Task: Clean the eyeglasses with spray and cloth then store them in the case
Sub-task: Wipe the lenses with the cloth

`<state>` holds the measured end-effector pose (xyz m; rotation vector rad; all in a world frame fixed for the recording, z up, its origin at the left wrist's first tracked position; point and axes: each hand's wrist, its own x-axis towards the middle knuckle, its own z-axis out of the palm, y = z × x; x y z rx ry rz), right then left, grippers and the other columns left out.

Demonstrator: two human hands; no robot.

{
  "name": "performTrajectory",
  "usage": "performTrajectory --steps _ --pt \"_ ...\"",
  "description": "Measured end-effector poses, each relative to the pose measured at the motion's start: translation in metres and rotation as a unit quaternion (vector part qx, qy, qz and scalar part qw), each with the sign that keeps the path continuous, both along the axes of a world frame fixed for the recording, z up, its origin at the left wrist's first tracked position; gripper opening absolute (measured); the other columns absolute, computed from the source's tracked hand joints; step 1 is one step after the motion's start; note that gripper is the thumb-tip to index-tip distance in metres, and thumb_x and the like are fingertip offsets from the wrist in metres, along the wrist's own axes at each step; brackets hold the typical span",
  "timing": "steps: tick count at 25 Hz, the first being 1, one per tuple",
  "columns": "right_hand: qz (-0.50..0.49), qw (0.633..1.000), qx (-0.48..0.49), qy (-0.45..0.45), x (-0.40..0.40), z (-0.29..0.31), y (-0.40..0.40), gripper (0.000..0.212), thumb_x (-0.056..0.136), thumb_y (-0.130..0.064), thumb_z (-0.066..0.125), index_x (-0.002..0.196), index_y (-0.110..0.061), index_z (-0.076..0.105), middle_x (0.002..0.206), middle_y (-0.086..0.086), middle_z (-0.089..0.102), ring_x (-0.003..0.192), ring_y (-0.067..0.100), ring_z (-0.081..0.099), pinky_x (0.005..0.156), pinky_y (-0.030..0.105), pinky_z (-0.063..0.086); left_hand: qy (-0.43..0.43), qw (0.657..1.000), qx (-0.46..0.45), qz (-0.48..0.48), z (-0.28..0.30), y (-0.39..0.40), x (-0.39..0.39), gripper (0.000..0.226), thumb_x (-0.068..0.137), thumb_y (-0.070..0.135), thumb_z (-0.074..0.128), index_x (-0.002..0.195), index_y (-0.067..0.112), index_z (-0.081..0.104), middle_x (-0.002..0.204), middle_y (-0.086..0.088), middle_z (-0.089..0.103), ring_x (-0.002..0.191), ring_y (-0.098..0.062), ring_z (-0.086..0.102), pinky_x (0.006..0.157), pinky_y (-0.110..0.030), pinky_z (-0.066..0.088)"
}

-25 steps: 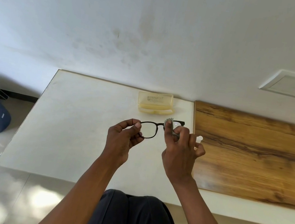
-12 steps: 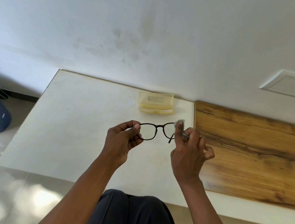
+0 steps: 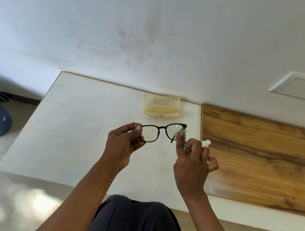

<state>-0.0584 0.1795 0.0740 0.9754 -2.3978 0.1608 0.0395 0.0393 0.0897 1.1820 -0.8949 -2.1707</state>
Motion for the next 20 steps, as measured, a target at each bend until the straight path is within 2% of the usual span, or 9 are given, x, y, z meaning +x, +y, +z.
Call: performTrajectory --steps 2,7,11,14,16,18,20 --pt "-0.013 1.000 -0.015 -0.016 -0.005 0.005 -0.002 0.070 0.058 0.007 0.070 0.121 -0.023 0.061 0.084 0.004 0.063 0.072 0.023 0.059 0.061 0.042 0.043 0.000 1.000 0.002 -0.006 0.000 0.001 0.000 0.005 0.084 0.003 0.062 0.085 0.005 0.066 0.068 -0.008 0.056 0.057 -0.015 0.058 0.057 -0.024 0.056" --pt "-0.006 0.999 -0.041 -0.026 -0.011 0.013 -0.017 0.070 0.057 0.010 0.066 0.120 -0.022 0.062 0.085 0.006 0.063 0.072 0.025 0.059 0.062 0.043 0.043 0.004 1.000 0.003 -0.010 0.002 0.003 -0.003 0.005 0.084 0.003 0.062 0.085 0.005 0.066 0.068 -0.008 0.056 0.058 -0.016 0.057 0.059 -0.025 0.057" --pt "0.021 0.999 -0.032 0.002 -0.001 0.008 -0.023 0.058 0.072 0.000 0.044 0.122 -0.025 0.060 0.089 0.004 0.064 0.076 0.022 0.058 0.067 0.040 0.041 0.001 1.000 -0.002 -0.005 0.002 0.003 -0.003 0.006 0.084 0.003 0.062 0.084 0.006 0.067 0.067 -0.008 0.057 0.056 -0.015 0.059 0.057 -0.024 0.056" --pt "0.028 0.999 -0.025 0.003 0.007 -0.002 -0.017 0.061 0.068 0.000 0.060 0.123 -0.026 0.059 0.089 0.003 0.063 0.084 0.020 0.045 0.073 0.038 0.031 0.001 1.000 0.002 0.002 0.000 0.001 -0.002 0.006 0.084 0.003 0.062 0.083 0.006 0.067 0.066 -0.007 0.058 0.055 -0.014 0.059 0.056 -0.024 0.056" --pt "0.020 0.999 -0.025 -0.004 0.009 -0.006 -0.011 0.066 0.063 0.001 0.069 0.123 -0.026 0.059 0.088 0.002 0.063 0.083 0.019 0.038 0.070 0.040 0.033 0.003 1.000 0.011 0.008 -0.002 0.000 -0.001 0.006 0.084 0.003 0.062 0.082 0.006 0.067 0.064 -0.005 0.059 0.054 -0.014 0.060 0.056 -0.024 0.056" --pt "0.005 1.000 -0.019 -0.006 0.007 -0.005 -0.005 0.069 0.061 0.002 0.071 0.122 -0.026 0.059 0.087 0.003 0.063 0.083 0.019 0.040 0.065 0.042 0.040 0.006 1.000 0.021 0.011 -0.003 -0.001 0.001 0.006 0.083 0.003 0.063 0.081 0.006 0.067 0.062 -0.003 0.060 0.054 -0.014 0.059 0.056 -0.024 0.056" --pt "-0.017 1.000 -0.022 -0.015 0.002 0.000 -0.004 0.072 0.058 0.005 0.071 0.122 -0.026 0.060 0.085 0.004 0.063 0.078 0.022 0.051 0.063 0.042 0.042 0.008 1.000 0.026 0.008 -0.004 -0.002 0.002 0.005 0.084 0.003 0.063 0.082 0.006 0.067 0.060 -0.001 0.060 0.054 -0.014 0.059 0.056 -0.024 0.056"
